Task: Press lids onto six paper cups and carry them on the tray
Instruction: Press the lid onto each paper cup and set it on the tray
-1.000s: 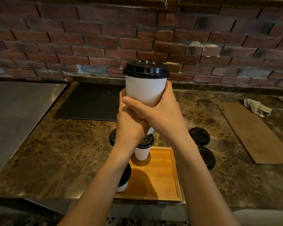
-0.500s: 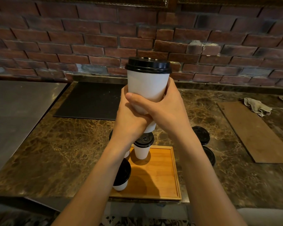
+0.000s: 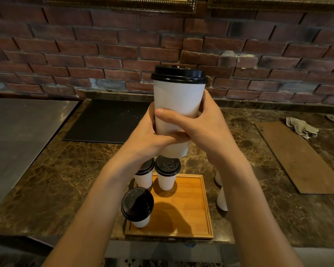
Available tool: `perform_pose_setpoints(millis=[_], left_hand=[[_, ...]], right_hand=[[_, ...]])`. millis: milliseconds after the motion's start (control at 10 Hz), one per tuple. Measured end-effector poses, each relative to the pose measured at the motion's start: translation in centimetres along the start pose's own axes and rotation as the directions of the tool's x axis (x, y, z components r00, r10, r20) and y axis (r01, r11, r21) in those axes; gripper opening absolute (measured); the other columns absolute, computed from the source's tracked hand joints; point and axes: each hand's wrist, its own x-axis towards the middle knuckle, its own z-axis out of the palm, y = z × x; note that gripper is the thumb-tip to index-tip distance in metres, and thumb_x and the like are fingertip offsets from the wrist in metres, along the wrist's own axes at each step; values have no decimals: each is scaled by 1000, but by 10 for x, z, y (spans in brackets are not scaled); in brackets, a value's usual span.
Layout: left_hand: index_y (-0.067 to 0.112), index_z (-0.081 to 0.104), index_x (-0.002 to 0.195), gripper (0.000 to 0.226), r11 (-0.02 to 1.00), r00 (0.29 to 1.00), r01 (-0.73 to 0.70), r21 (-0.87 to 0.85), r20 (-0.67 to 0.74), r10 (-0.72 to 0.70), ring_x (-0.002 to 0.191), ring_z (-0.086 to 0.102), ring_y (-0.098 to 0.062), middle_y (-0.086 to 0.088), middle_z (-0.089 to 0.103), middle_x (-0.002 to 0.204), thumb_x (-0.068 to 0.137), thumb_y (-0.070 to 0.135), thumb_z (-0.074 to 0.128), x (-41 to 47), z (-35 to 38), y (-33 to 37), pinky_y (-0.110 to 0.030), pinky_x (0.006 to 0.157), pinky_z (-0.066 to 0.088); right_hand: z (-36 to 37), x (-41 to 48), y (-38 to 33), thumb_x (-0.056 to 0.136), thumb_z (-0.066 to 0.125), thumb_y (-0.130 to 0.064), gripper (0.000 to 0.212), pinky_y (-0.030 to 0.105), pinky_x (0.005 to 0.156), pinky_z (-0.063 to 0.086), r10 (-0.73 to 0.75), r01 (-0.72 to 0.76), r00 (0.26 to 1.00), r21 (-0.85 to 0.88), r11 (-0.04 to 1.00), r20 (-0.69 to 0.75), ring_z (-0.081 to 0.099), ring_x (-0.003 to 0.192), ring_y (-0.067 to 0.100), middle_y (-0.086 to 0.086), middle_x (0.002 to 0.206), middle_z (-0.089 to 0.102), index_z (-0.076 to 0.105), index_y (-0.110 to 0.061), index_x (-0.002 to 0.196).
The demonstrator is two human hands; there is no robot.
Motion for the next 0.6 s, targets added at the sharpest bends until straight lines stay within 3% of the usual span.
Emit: perform_pose_setpoints(millis=[100,200,300,500,600], left_hand=[[11,50,126,53,1000,999,2,-30,47,-1,107,61,-22,-1,64,110,79,-9,66,0,-2,2,-37,91,49],[9,54,119,43,999,997,28,-29,74,-26,108,61,-30,-3,65,104,81,-7,65,1,-2,2,-41,92,49],[9,57,111,33,998,995,50,-24,91,-48,101,63,-27,-4,66,100,82,-5,65,2,-2,1,-48,96,48],[22,60,114,45,998,987,51,-34,156,-45,105,65,-13,1,68,111,73,21,79,3,-9,4,-37,95,50],[24,60,114,47,998,982,51,-38,183,-44,106,65,-12,2,69,112,70,25,76,4,-12,4,-37,95,50]], right_hand=[[-7,1,3,64,83,-46,78,39,87,58,-23,24,999,-21,1000,42,59,108,9,-9,119,58,46,-29,130],[-8,2,2,63,82,-47,78,36,87,58,-23,24,998,-24,999,52,60,107,8,-10,118,58,46,-30,130],[-10,3,0,61,80,-49,78,33,84,59,-38,38,996,2,999,79,60,106,6,-12,116,59,46,-32,129],[-20,7,-1,63,80,-41,68,30,81,59,-36,22,989,97,995,146,65,103,8,-9,113,63,49,-32,124],[-23,9,0,65,79,-36,69,31,82,59,-36,11,981,134,991,189,66,104,11,-5,115,64,49,-28,127]])
